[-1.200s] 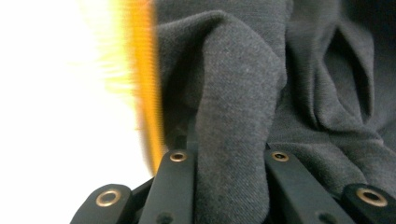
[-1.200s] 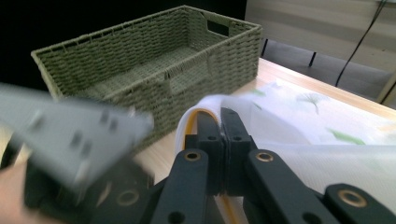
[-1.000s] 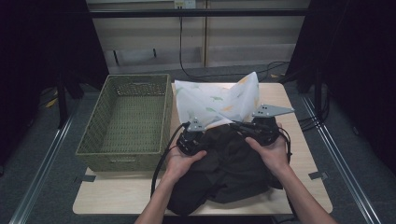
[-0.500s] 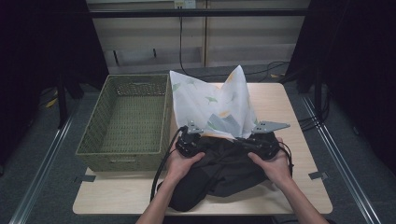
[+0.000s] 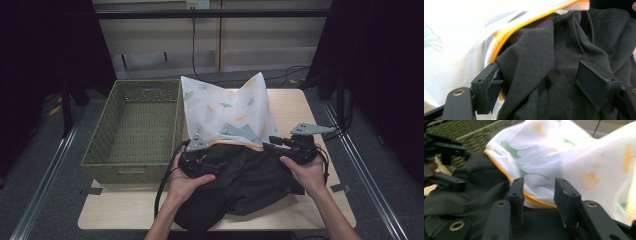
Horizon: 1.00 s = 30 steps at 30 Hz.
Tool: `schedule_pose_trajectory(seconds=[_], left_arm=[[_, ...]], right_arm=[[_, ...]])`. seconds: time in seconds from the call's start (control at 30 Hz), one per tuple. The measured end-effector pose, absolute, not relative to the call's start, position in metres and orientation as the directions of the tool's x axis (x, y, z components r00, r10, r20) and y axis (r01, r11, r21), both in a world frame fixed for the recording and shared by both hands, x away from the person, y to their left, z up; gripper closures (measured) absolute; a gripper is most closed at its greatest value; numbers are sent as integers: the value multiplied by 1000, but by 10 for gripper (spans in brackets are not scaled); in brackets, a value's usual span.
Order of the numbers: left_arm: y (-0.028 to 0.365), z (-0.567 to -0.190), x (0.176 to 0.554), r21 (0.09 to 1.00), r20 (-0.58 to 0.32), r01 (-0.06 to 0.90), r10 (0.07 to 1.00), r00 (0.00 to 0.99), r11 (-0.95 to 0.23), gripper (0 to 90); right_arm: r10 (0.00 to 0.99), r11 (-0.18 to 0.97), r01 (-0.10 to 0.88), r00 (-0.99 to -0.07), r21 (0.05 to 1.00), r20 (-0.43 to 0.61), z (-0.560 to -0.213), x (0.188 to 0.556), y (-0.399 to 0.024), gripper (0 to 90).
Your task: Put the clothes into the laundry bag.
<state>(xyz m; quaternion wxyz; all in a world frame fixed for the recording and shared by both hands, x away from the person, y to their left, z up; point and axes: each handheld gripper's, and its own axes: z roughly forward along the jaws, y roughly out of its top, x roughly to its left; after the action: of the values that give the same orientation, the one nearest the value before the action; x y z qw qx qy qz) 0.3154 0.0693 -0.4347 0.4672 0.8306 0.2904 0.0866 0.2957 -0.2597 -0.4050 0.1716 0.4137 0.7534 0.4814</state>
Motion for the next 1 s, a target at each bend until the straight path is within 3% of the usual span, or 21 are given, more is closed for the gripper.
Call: schedule_pose_trajectory(seconds=[0.17, 0.23, 0.27, 0.43, 0.47, 0.57, 0.77, 0.87, 0.9, 1.0], left_arm=[[83, -421, 310, 871, -170, 382, 540, 825, -310, 220], [82, -418, 307, 877, -159, 360, 515, 842, -317, 267], [80, -419, 305, 876, -152, 352, 504, 850, -329, 284], [62, -435, 296, 849, -156, 355, 456, 876, -392, 295], [50, -447, 296, 815, -124, 352, 454, 882, -460, 245], [39, -457, 297, 790, -107, 346, 442, 891, -506, 158], [26, -478, 303, 732, -22, 310, 434, 900, -606, 133], [26, -483, 302, 741, -14, 295, 425, 905, -604, 123], [27, -483, 302, 750, -30, 300, 423, 906, -590, 123], [31, -483, 303, 745, -10, 303, 444, 896, -594, 150]], right_arm=[[801, 209, 466, -586, 860, 123, -410, 295, -273, 630], [810, 210, 472, -575, 856, 118, -412, 295, -274, 634], [825, 198, 480, -553, 855, 119, -415, 299, -277, 676], [857, 196, 525, -502, 828, 115, -428, 308, -285, 704], [846, 192, 544, -514, 817, 144, -435, 310, -285, 650], [833, 220, 549, -536, 806, 137, -439, 313, -280, 606], [821, 286, 556, -561, 780, 100, -449, 323, -262, 566], [826, 295, 552, -558, 780, 84, -450, 329, -258, 622], [829, 285, 551, -552, 784, 87, -450, 330, -257, 798], [824, 271, 522, -560, 808, 85, -442, 324, -258, 896]])
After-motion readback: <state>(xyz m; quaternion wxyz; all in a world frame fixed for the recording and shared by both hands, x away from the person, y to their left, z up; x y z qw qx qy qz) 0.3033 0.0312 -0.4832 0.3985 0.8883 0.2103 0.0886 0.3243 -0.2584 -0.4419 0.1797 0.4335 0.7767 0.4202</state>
